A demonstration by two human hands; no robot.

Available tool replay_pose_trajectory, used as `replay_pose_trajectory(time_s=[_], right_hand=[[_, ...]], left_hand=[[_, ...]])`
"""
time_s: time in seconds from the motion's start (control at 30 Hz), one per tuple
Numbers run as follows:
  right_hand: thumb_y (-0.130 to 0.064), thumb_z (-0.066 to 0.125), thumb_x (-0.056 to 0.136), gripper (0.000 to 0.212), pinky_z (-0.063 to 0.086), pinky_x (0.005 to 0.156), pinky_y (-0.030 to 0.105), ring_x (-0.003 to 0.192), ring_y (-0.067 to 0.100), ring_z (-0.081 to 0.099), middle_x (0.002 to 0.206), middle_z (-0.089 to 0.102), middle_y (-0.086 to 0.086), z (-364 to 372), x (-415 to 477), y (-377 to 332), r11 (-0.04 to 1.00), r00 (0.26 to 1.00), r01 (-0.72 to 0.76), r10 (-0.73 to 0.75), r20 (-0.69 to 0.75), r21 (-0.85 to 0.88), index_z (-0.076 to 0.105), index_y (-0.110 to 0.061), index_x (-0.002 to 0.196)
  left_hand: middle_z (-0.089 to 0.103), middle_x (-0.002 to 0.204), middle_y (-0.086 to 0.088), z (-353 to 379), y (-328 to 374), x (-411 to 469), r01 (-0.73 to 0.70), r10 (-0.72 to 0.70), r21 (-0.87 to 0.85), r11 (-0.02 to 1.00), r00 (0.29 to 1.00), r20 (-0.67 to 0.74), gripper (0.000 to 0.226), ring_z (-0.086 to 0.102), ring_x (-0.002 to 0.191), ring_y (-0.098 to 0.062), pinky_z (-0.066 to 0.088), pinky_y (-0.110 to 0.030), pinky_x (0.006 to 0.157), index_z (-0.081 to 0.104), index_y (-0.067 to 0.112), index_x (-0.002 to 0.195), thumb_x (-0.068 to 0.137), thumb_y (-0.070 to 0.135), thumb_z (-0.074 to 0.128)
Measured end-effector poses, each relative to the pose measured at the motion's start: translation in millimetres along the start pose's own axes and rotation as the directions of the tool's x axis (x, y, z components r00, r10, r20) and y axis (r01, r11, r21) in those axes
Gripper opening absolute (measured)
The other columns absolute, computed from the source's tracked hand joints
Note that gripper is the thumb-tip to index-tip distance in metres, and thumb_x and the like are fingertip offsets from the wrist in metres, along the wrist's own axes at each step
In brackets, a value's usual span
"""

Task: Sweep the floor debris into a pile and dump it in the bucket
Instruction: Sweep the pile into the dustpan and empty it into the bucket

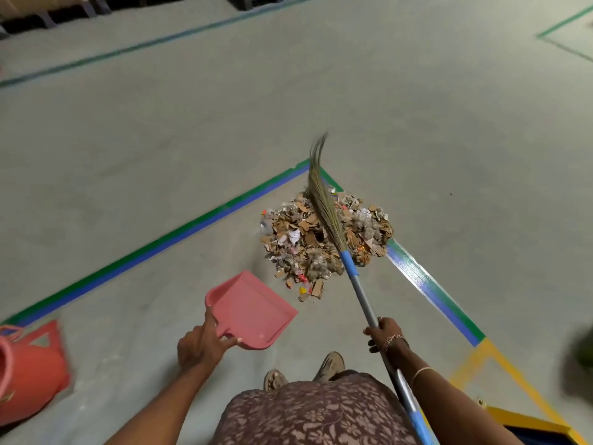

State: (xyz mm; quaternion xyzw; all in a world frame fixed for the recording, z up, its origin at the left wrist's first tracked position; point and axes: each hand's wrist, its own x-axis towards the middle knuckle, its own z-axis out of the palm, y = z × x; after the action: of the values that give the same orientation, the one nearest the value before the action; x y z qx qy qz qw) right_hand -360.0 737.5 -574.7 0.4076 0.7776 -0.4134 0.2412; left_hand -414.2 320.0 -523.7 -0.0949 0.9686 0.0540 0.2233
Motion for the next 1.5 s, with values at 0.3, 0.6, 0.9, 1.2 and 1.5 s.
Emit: replay_pose_trajectory(time_s=[0.3,0.6,0.9,1.2,1.5], right_hand=[[-0.042,0.060,0.095,0.040,0.042,0.038,0.030,0.038,0.022,0.045,0.059,0.051,0.013,-2.4,45.1,0.3,0.996,1.000,0.024,-0.025,0.001,0.081,0.048,-0.005,0.089],[-0.049,0.059,0.093,0.037,0.052,0.055,0.041,0.055,0.029,0.060,0.062,0.062,0.009,18.2,96.5,28.8,0.999,0.995,-0.043,0.044,-0.088,0.007,0.052,-0.016,0.078],[-0.051,0.049,0.097,0.040,0.040,0.057,0.037,0.063,0.030,0.055,0.067,0.058,0.013,78.8,209.9,89.9,0.985,0.945,-0.167,0.146,-0.292,-0.046,0.050,-0.015,0.081],[-0.048,0.050,0.097,0.042,0.036,0.063,0.040,0.065,0.035,0.049,0.067,0.054,0.012,129.2,317.3,166.2,0.963,0.918,-0.235,0.174,-0.357,-0.134,0.051,-0.008,0.083],[-0.051,0.053,0.095,0.042,0.046,0.064,0.040,0.070,0.038,0.057,0.069,0.061,0.012,161.8,346.5,201.3,0.942,0.954,-0.196,0.119,-0.274,-0.272,0.054,-0.011,0.084]], left_hand=[[0.071,0.096,-0.005,10.5,38.8,41.1,0.005,-0.007,0.077,0.997,1.000,0.024,0.112,0.069,0.089,-0.029,0.050,-0.034,0.073,0.010,0.033,0.154,0.068,0.085,0.060],[0.066,0.117,0.001,68.8,75.7,132.2,-0.071,0.053,0.154,0.986,0.992,0.116,0.099,0.065,0.104,-0.025,0.048,-0.032,0.082,0.007,0.033,0.157,0.082,0.077,0.054],[0.067,0.117,-0.004,252.7,77.3,297.3,-0.062,0.031,0.159,0.985,0.982,0.187,0.094,0.065,0.101,-0.028,0.050,-0.035,0.085,-0.002,0.033,0.158,0.090,0.069,0.051],[0.064,0.118,-0.008,399.6,62.6,363.3,-0.008,-0.037,0.260,0.965,0.985,0.169,0.100,0.065,0.101,-0.028,0.049,-0.036,0.082,-0.004,0.023,0.160,0.090,0.065,0.054],[0.067,0.103,-0.006,431.8,19.7,394.3,-0.034,-0.010,0.259,0.965,0.986,0.166,0.109,0.063,0.082,-0.024,0.047,-0.033,0.073,-0.001,0.031,0.159,0.079,0.080,0.053]])
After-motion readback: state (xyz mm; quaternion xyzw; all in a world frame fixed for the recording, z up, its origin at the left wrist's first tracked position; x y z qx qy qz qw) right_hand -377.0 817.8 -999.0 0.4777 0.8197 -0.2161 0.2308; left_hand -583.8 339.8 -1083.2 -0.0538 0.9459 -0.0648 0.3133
